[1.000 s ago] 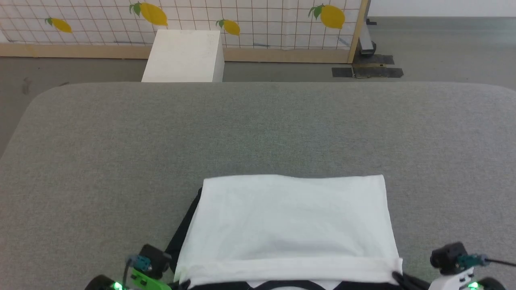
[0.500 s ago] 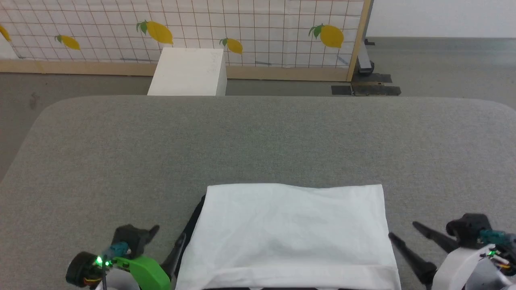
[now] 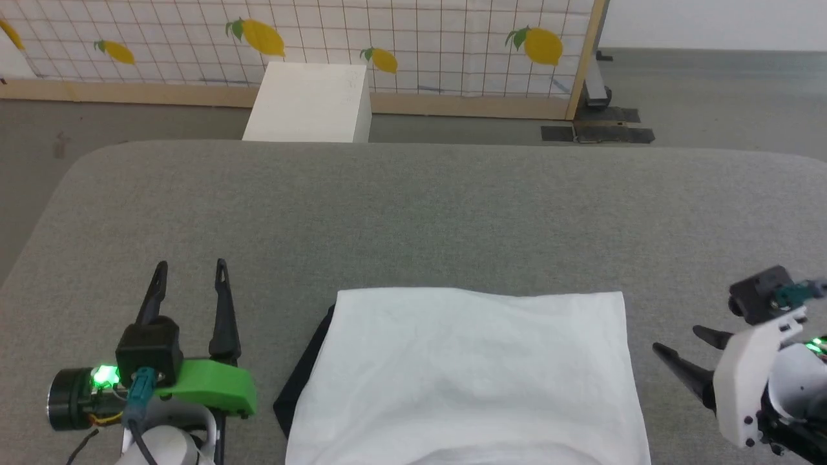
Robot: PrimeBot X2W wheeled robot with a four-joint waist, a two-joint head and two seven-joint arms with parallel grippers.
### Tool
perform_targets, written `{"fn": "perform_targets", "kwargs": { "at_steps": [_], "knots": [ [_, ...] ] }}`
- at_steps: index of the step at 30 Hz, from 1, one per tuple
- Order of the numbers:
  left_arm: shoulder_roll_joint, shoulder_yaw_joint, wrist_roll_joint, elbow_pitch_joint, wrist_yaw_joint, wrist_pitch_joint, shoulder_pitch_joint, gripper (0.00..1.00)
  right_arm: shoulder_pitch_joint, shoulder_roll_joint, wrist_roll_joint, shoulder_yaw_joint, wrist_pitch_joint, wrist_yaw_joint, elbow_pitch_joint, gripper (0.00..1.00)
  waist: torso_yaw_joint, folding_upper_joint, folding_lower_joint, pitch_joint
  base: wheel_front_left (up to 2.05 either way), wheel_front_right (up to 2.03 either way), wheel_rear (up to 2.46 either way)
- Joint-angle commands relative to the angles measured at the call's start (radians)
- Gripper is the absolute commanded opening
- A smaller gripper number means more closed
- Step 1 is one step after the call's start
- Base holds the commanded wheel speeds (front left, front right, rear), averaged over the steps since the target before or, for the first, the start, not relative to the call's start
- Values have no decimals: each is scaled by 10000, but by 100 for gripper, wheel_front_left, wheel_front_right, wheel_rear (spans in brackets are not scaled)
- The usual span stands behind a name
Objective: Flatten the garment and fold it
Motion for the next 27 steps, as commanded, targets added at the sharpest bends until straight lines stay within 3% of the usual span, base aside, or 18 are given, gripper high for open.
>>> {"fn": "perform_targets", "kwargs": {
  "at_steps": [1, 5, 11, 21, 22, 23, 27],
  "knots": [
    [-363, 442, 416, -97, -154, -43, 358, 100, -372, 70, 104, 215, 329, -13, 204, 100, 64, 0, 1, 136, 0, 0, 0],
    [-1304, 1546, 1350, -249, -704, -44, 862, 100, -987, 191, 88, 945, 857, -13, 889, 100, 248, 0, 1, 354, 0, 0, 0],
    [-2566, 2855, 2505, -233, -1723, -44, 1348, 100, -1509, 711, -75, 1747, 629, -13, 2526, 100, 449, 0, 1, 705, 0, 0, 0],
    [-3786, 4229, 3741, 445, -3337, -45, 1420, 100, -1460, 1653, 216, 3249, -168, -13, 4788, 100, 490, 0, 1, 921, 0, 0, 0],
    [-3832, 4324, 3854, 472, -3444, -45, 1429, 100, -1494, 1692, 273, 3295, -333, -13, 4860, 47, 462, 0, 1, 919, 0, 0, 0],
    [-3889, 4430, 3990, 486, -3553, -45, 1449, 100, -1551, 1720, 317, 3345, -553, -13, 4938, 0, 426, 0, 1, 906, 0, 0, 0],
    [-3966, 4656, 4515, 549, -3810, -45, 1507, 100, -1840, 1683, 498, 3421, -1236, -13, 5097, 0, 249, 0, 1, 739, 0, 0, 0]
  ]
}}
